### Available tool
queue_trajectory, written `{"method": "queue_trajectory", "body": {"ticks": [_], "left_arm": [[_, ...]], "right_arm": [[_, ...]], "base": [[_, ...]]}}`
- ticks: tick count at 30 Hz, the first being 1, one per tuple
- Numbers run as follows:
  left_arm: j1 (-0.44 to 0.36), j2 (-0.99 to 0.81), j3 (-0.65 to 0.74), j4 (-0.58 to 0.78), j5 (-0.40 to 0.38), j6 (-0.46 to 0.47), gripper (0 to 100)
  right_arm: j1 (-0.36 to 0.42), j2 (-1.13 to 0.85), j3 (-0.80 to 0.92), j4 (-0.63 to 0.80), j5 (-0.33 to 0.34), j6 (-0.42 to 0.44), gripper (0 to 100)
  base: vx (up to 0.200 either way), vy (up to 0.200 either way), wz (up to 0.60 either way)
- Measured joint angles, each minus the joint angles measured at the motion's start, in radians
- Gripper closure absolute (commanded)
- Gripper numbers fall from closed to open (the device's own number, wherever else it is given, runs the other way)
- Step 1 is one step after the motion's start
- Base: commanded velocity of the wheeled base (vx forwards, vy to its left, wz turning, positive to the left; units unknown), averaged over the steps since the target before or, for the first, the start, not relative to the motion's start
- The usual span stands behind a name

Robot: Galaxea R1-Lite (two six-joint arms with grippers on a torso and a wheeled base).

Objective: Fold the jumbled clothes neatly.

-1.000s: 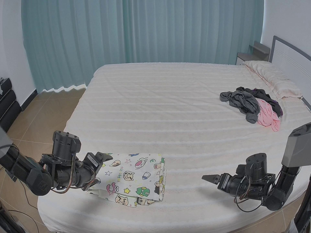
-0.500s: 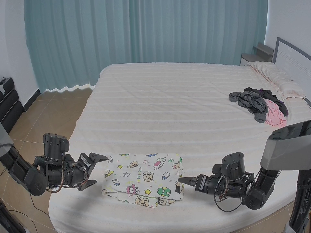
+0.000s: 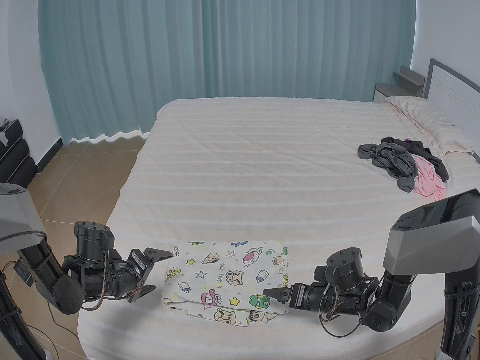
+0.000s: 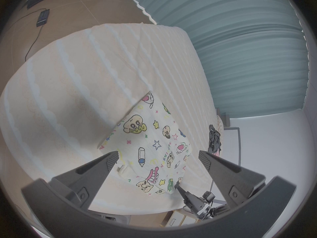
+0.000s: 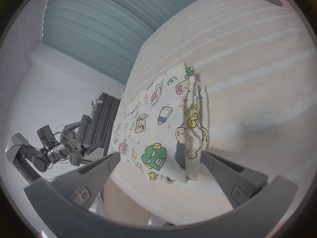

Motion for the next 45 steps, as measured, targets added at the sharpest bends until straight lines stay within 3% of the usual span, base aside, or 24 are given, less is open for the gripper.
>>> {"method": "queue_trajectory", "body": {"ticks": [11,18,19,36,45], "left_arm": [[0.000,0.016,-0.002,0.000,0.002,0.000,0],[0.000,0.019,-0.004,0.000,0.002,-0.001,0],[0.000,0.019,-0.005,0.000,0.002,-0.001,0],[0.000,0.021,-0.006,0.000,0.006,-0.003,0],[0.000,0.022,-0.006,0.000,0.011,-0.003,0]], "right_arm": [[0.009,0.032,-0.033,0.019,0.010,-0.029,0],[0.016,0.039,-0.065,0.108,0.011,-0.052,0],[0.016,0.039,-0.070,0.110,0.011,-0.054,100],[0.016,0.012,-0.052,0.117,-0.004,-0.059,100],[0.015,-0.032,0.031,0.120,-0.008,-0.118,100]], "base": [[0.000,0.000,0.00],[0.000,0.000,0.00],[0.000,0.000,0.00],[0.000,0.000,0.00],[0.000,0.000,0.00]]}}
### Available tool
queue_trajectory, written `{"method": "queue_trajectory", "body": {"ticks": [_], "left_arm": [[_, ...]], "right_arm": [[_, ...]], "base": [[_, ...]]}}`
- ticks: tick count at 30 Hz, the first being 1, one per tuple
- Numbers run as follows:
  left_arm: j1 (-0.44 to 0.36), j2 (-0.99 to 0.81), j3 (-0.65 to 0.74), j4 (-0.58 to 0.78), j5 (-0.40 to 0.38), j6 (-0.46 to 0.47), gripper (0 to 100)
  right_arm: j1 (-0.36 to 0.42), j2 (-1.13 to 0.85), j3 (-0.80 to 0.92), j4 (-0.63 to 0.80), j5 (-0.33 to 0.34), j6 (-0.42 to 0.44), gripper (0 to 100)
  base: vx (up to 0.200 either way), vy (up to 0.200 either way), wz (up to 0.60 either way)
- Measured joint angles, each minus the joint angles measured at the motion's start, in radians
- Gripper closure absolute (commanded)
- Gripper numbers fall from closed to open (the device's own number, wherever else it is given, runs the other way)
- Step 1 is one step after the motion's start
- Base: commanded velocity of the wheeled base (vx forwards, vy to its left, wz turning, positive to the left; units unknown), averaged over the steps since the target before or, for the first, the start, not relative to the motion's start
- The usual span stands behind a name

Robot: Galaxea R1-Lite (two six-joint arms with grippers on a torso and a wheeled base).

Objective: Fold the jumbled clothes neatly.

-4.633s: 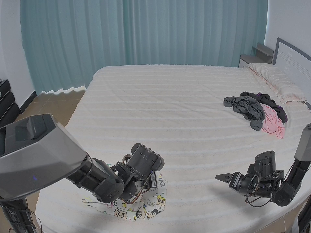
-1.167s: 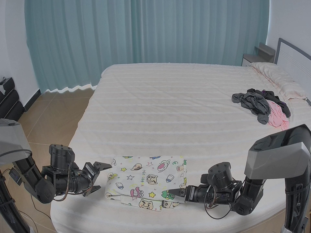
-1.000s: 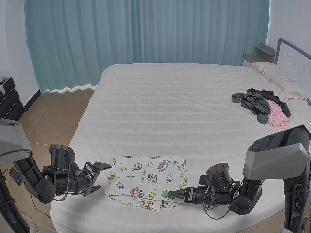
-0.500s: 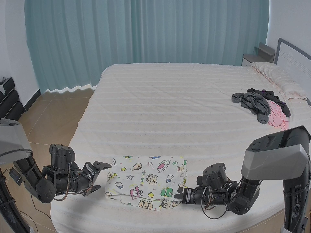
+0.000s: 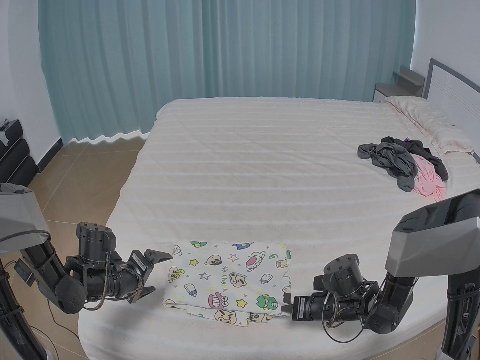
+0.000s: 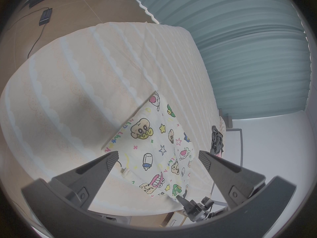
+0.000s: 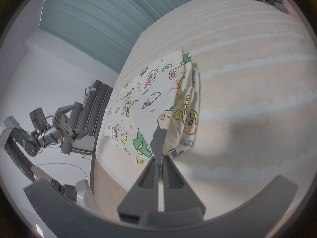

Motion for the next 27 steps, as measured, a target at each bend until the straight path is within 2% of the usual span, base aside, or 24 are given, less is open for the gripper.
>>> {"method": "queue_trajectory", "body": {"ticks": [6,7,14,19,27], "left_arm": [[0.000,0.001,0.000,0.000,0.001,0.000,0],[0.000,0.001,0.000,0.000,0.001,0.000,0],[0.001,0.002,0.001,0.000,0.001,0.000,0],[0.001,0.001,0.003,0.000,0.001,0.000,0],[0.001,0.001,0.003,0.000,0.002,0.000,0]], "right_arm": [[-0.004,-0.007,0.020,0.003,-0.001,-0.018,100],[-0.004,-0.008,0.022,0.007,0.000,-0.018,0],[-0.007,-0.021,0.017,0.049,-0.001,-0.019,0],[-0.044,-0.072,-0.018,0.050,0.000,-0.021,0],[-0.127,-0.051,-0.299,0.140,0.001,-0.019,0]], "base": [[0.000,0.000,0.00],[0.000,0.000,0.00],[0.000,0.000,0.00],[0.000,0.000,0.00],[0.000,0.000,0.00]]}}
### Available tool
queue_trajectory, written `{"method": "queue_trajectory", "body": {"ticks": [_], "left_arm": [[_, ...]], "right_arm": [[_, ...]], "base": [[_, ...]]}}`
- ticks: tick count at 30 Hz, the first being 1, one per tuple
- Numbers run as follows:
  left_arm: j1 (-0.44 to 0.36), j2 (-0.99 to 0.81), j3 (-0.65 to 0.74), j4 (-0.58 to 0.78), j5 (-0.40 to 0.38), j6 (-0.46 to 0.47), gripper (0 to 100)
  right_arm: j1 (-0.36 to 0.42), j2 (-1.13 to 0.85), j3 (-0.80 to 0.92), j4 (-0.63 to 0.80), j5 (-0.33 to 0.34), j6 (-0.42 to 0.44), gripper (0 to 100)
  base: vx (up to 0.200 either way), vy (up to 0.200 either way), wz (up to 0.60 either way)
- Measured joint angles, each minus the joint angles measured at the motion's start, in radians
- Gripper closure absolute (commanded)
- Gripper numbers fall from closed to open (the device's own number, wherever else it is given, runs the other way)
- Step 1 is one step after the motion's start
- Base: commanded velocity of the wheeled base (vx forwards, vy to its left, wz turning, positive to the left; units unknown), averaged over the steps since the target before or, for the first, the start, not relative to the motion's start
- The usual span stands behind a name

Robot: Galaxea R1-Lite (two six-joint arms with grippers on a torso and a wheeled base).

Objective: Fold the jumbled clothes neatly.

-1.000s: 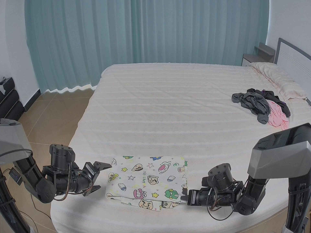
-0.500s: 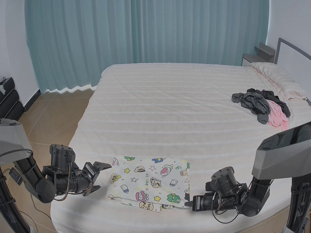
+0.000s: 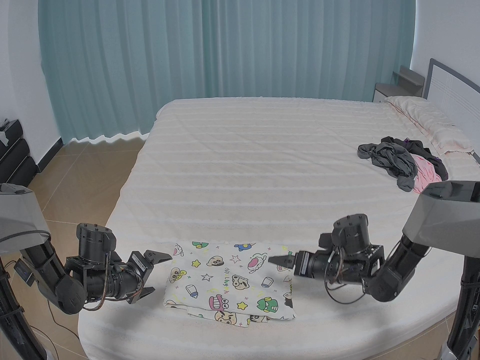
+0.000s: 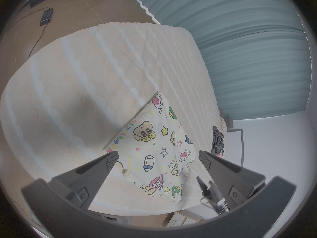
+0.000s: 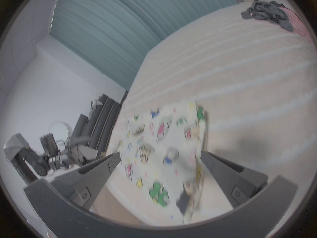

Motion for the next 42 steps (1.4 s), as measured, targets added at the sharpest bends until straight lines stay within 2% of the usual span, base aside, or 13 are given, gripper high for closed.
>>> {"method": "queue_trajectory", "body": {"ticks": [2,8,21,22,30,42], "left_arm": [[0.000,0.000,0.000,0.000,0.000,0.001,0],[-0.001,0.000,0.000,0.000,0.000,0.003,0],[-0.011,0.005,0.004,-0.005,0.040,-0.004,0],[-0.011,0.006,0.003,-0.005,0.043,-0.004,0],[-0.014,0.013,0.000,-0.005,0.059,-0.005,0],[-0.016,0.016,0.000,-0.005,0.059,-0.004,0]], "right_arm": [[-0.023,0.055,-0.096,0.028,0.001,0.005,0],[-0.072,0.159,-0.234,0.064,0.005,0.029,0],[-0.069,0.247,-0.341,0.080,0.024,0.034,0],[-0.063,0.254,-0.348,0.082,0.025,0.034,100],[-0.043,0.299,-0.390,0.099,0.008,0.035,100],[-0.059,0.311,-0.396,0.093,-0.081,0.048,100]], "base": [[0.000,0.000,0.00],[0.000,0.000,0.00],[0.000,0.000,0.00],[0.000,0.000,0.00],[0.000,0.000,0.00],[0.000,0.000,0.00]]}}
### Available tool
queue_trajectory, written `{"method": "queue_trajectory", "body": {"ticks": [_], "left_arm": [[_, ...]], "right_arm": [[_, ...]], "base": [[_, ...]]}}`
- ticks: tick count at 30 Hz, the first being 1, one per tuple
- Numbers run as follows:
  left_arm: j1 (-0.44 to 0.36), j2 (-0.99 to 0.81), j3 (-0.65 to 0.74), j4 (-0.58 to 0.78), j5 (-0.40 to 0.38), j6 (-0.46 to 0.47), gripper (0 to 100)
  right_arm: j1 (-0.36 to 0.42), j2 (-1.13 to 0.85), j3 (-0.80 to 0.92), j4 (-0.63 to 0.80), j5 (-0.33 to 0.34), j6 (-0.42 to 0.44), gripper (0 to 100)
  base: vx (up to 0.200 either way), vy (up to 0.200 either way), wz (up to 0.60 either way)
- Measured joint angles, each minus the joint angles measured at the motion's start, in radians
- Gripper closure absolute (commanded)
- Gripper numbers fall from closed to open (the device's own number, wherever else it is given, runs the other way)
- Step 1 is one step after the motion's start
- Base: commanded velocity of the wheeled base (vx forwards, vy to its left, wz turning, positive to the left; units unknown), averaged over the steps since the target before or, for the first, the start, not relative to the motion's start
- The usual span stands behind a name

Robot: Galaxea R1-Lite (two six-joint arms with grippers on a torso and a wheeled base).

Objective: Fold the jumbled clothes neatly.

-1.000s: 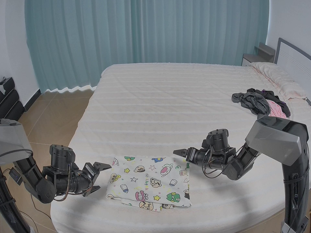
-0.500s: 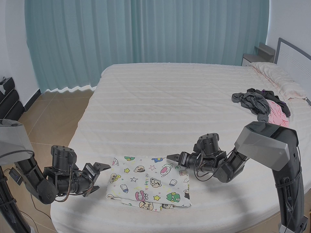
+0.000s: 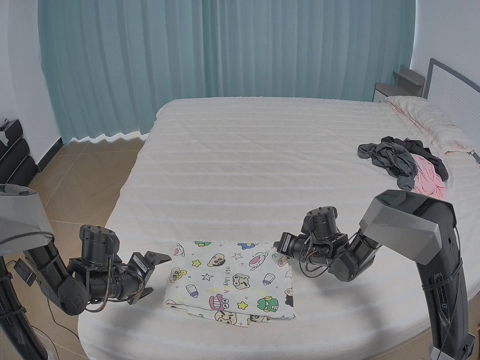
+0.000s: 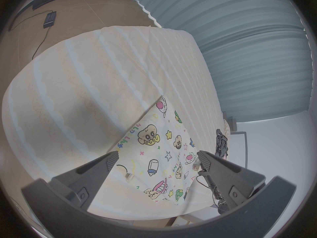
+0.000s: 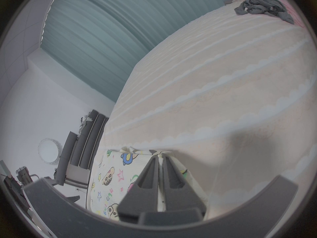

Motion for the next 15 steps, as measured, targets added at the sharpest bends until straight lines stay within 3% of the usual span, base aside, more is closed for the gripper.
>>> {"method": "queue_trajectory", "body": {"ticks": [9,10,15], "left_arm": [[-0.001,0.002,0.001,0.000,0.000,0.002,0],[-0.001,0.002,0.002,0.000,0.000,0.002,0],[-0.001,0.003,-0.001,0.000,0.000,0.004,0]], "right_arm": [[-0.016,-0.009,0.004,0.003,-0.029,0.013,100],[-0.016,-0.009,0.004,0.008,-0.029,0.014,0],[-0.018,-0.012,0.007,0.011,-0.031,0.016,0]], "base": [[0.000,0.000,0.00],[0.000,0.000,0.00],[0.000,0.000,0.00]]}}
